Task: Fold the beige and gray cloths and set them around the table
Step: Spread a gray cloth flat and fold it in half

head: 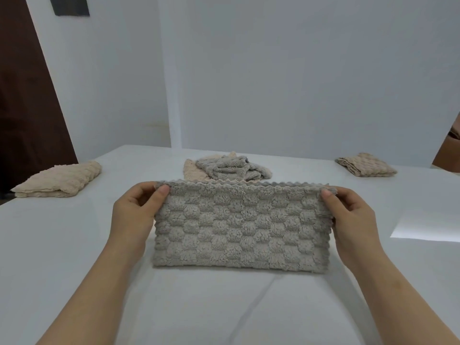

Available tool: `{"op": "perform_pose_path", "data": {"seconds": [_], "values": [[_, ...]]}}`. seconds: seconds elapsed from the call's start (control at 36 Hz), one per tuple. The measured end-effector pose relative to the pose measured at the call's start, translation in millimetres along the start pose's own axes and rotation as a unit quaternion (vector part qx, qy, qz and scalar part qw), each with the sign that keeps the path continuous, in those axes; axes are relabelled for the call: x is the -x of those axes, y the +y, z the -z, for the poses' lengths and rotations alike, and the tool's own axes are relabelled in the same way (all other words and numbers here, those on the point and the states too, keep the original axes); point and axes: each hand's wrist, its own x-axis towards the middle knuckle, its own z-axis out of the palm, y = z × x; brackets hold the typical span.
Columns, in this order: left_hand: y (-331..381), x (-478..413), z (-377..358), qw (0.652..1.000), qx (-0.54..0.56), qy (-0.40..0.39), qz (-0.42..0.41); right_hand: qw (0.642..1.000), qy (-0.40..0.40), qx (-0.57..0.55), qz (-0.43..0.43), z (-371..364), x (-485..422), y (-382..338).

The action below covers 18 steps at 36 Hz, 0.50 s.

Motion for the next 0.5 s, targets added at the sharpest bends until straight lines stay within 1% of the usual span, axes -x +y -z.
{"op": "perform_pose_path", "data": {"seconds": [0.19,0.36,0.42,0.5], "values": [[5,0,0,0.999,0.043,0.02,0.005,0.998,0.01,0.022,0.053,1,1,-4],[14,4,0,0.996,0.066,0.005,0.062,0.996,0.017,0.052,0.072,3,0,-11],[19,5,1,0.991,0.085,-0.026,0.105,0.997,0.008,0.058,0.053,4,1,-17],[21,4,3,0.976,0.087,-0.078,0.182,0.998,-0.005,0.058,-0.013,6,1,-21]]}}
